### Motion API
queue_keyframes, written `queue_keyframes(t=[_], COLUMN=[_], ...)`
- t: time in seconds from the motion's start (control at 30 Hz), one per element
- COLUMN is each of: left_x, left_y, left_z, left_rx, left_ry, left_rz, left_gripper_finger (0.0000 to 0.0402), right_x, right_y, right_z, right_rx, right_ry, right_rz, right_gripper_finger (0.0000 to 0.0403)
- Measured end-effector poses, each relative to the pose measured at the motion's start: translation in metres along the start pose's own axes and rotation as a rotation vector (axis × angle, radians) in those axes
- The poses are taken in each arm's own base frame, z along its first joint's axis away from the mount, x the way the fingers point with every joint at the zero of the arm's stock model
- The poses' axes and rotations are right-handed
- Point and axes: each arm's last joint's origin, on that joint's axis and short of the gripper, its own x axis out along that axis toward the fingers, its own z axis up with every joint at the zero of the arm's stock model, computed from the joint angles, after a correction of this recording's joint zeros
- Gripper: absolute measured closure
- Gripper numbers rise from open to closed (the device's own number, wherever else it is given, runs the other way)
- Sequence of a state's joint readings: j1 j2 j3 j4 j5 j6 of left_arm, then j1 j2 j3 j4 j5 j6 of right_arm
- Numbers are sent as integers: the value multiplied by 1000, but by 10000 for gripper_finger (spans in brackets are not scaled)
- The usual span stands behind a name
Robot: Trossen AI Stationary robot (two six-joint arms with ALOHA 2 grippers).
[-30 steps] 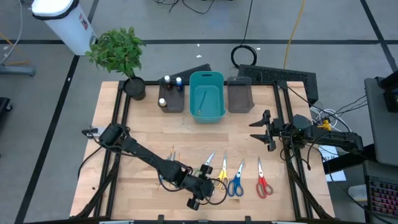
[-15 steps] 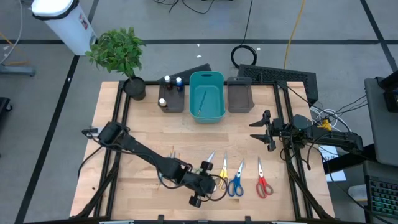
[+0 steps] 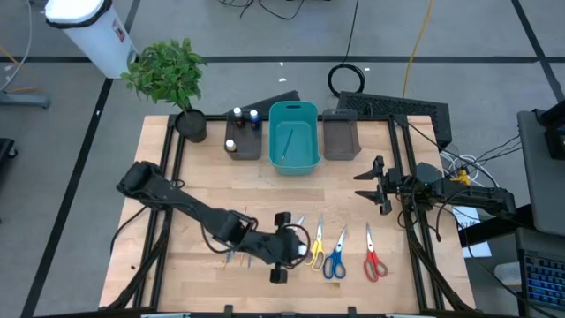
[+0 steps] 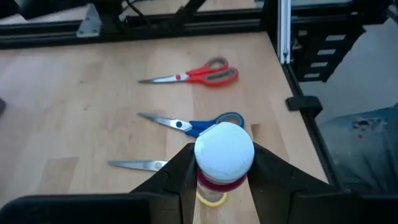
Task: Pick & Place Paint Supplies
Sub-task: Put the pink paint bottle into the left black bin
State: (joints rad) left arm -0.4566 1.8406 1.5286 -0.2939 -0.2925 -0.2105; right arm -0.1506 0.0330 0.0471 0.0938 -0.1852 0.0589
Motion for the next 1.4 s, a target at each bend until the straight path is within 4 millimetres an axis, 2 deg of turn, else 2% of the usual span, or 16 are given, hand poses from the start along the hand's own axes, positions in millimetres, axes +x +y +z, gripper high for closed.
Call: queue_keyframes(t=[0.2, 0.5, 0.7, 0.87, 1.07, 1.4], left_x=[-23, -76, -107, -126, -142, -169], left_y=[5, 20, 38, 61, 99, 154], left_z=[12, 34, 40, 41, 39, 43], left_rx=[13, 76, 105, 90, 29, -87], left_ry=[-49, -128, -139, -107, -43, -55], left_rz=[60, 151, 301, 411, 530, 641], left_gripper_finger=[282, 282, 282, 282, 282, 282], right_x=[0, 0, 0, 0, 0, 0], right_y=[0, 0, 0, 0, 0, 0], right_z=[0, 0, 0, 0, 0, 0], right_rx=[0, 0, 0, 0, 0, 0], right_ry=[0, 0, 0, 0, 0, -1], right_rz=[0, 0, 0, 0, 0, 0], right_gripper_finger=[190, 190, 190, 190, 190, 190])
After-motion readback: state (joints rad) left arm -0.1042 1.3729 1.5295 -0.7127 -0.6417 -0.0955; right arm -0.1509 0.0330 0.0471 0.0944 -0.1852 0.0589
